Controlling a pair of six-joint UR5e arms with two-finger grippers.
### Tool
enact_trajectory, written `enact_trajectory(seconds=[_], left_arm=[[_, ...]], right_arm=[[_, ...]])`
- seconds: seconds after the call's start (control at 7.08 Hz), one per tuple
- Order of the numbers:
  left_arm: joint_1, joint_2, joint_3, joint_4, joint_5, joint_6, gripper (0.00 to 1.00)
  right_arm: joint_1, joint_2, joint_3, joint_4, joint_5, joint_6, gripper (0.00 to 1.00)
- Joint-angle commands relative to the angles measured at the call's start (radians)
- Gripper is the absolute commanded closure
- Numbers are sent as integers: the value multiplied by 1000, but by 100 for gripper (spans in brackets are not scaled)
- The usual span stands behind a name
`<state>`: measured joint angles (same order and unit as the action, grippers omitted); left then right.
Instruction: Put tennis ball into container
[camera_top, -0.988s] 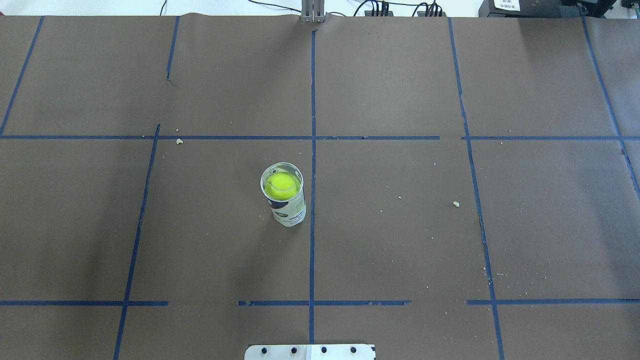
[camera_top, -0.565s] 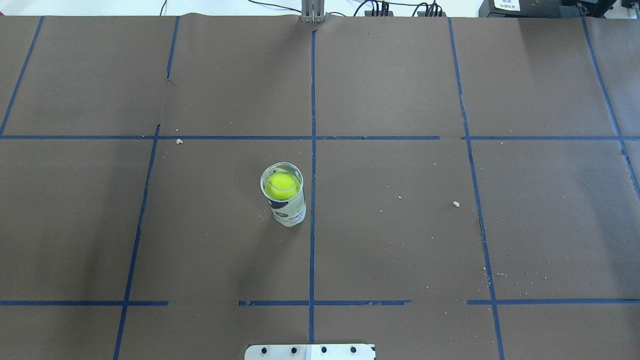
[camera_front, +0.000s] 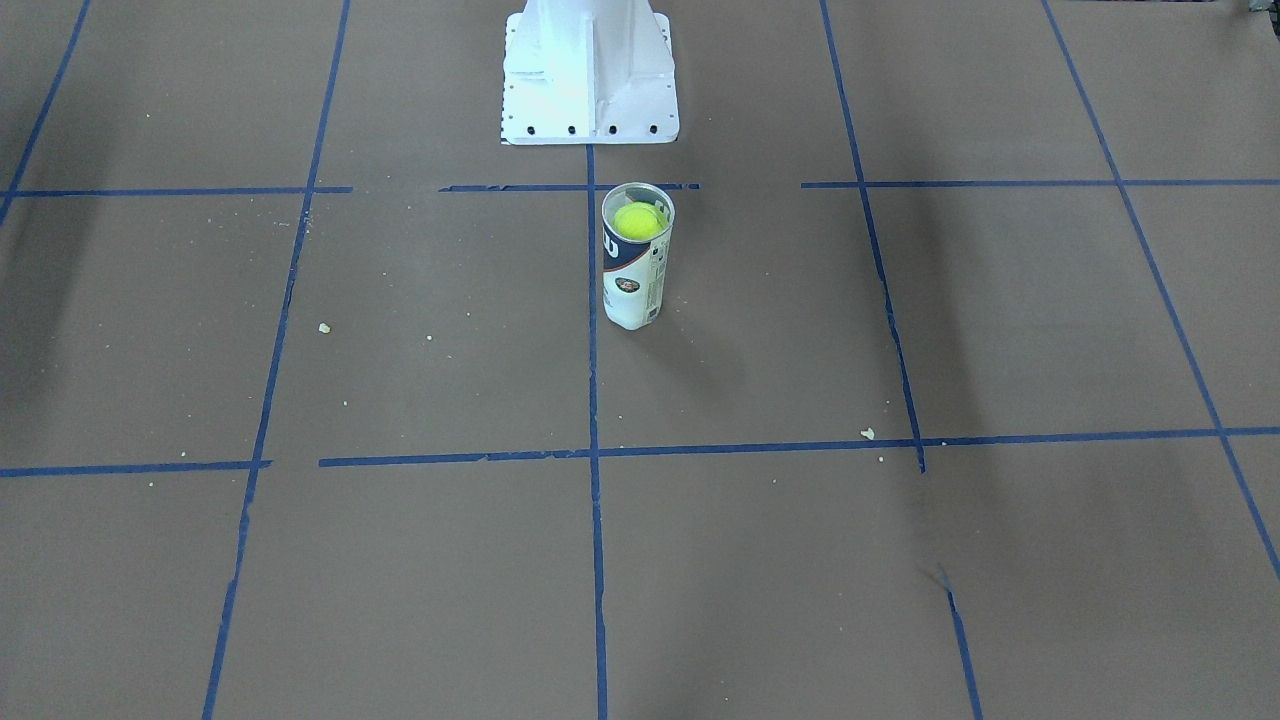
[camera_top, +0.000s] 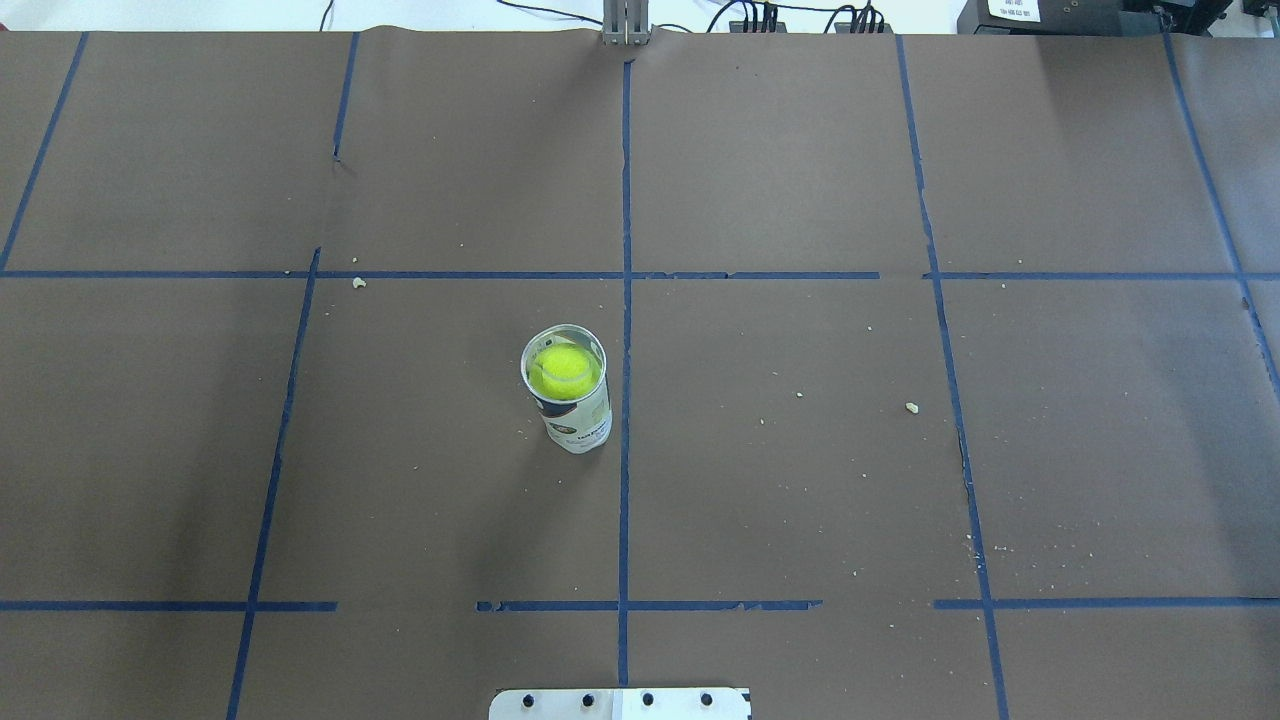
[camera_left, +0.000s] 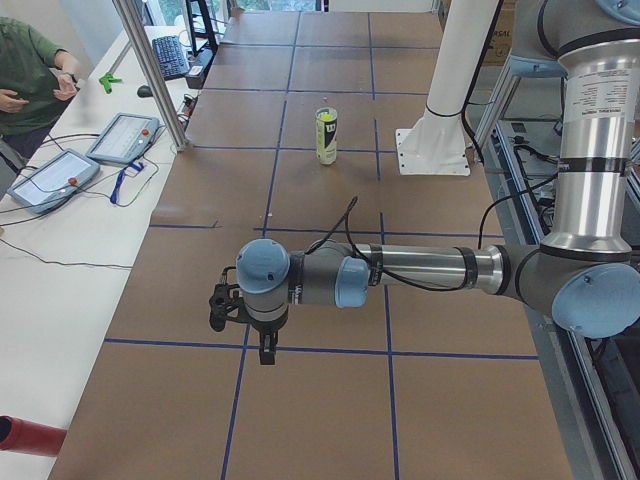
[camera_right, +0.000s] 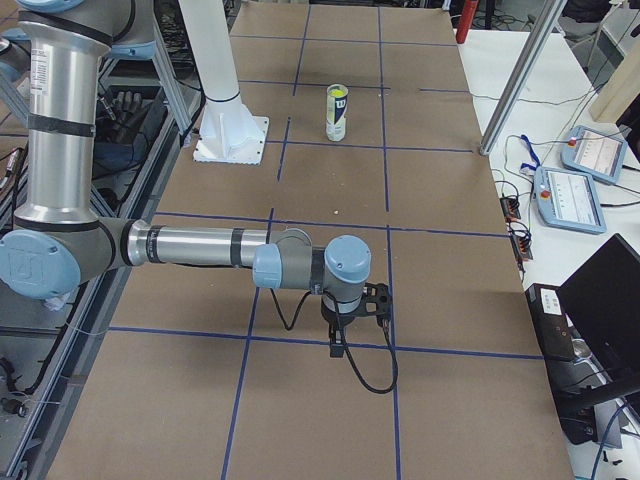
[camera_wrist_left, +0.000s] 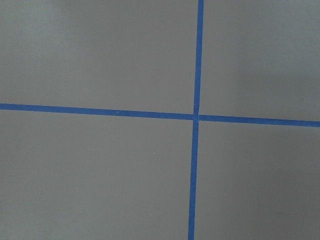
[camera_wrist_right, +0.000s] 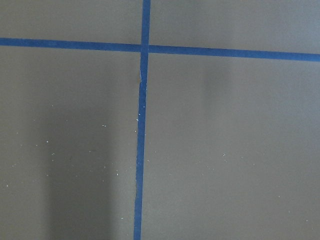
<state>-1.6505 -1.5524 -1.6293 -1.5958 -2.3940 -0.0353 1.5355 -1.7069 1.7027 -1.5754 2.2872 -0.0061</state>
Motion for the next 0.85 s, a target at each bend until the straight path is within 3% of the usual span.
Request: enact_trajectory(seconds=[0.0,0.71], left_arm=[[-2,2,-12,0,-1,0,0],[-2,2,-27,0,-2,-2,0]], right_arm=[[0,0,0,0,0,0,0],[0,0,0,0,0,0,0]])
